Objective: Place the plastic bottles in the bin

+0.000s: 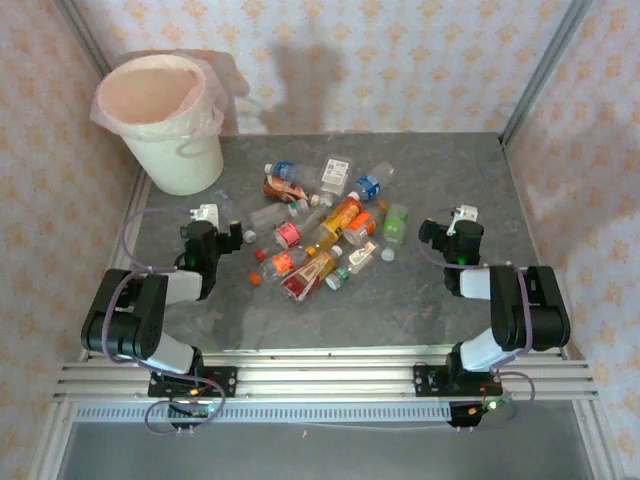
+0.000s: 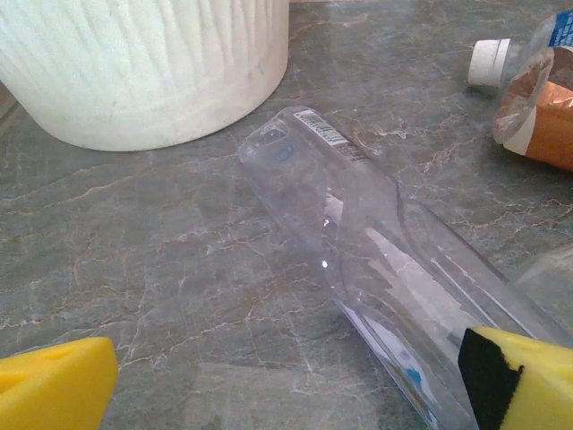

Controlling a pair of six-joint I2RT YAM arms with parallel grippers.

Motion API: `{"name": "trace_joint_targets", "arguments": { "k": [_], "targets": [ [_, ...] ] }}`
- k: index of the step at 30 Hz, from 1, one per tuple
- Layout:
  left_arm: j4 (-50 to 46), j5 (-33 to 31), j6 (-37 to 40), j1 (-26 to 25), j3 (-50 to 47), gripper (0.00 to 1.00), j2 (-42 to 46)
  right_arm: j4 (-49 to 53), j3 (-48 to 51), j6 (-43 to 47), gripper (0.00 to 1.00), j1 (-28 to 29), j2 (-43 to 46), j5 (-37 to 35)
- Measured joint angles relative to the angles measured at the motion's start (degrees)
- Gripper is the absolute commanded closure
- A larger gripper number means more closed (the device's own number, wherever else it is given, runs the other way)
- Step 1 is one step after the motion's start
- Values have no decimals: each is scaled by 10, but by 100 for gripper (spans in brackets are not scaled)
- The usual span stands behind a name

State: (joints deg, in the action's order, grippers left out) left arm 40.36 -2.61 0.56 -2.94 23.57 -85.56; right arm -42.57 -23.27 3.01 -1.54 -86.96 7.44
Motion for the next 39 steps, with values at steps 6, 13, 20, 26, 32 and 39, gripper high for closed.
{"name": "trace_joint_targets", "arguments": {
  "k": [6, 13, 20, 26, 32, 39],
  "targets": [
    [0, 0, 0, 0, 0, 0, 0, 0, 0, 0, 1, 0, 0, 0],
    [0, 0, 0, 0, 0, 0, 0, 0, 0, 0, 1, 0, 0, 0],
    [0, 0, 0, 0, 0, 0, 0, 0, 0, 0, 1, 0, 0, 0],
    [0, 0, 0, 0, 0, 0, 0, 0, 0, 0, 1, 0, 0, 0],
    [-82, -2, -1, 0, 36, 0, 14, 49, -16, -2, 1, 0, 15, -8],
    [-226, -31, -36, -10, 155, 0, 150, 231, -164, -48, 1, 0, 96, -25]
  ]
}}
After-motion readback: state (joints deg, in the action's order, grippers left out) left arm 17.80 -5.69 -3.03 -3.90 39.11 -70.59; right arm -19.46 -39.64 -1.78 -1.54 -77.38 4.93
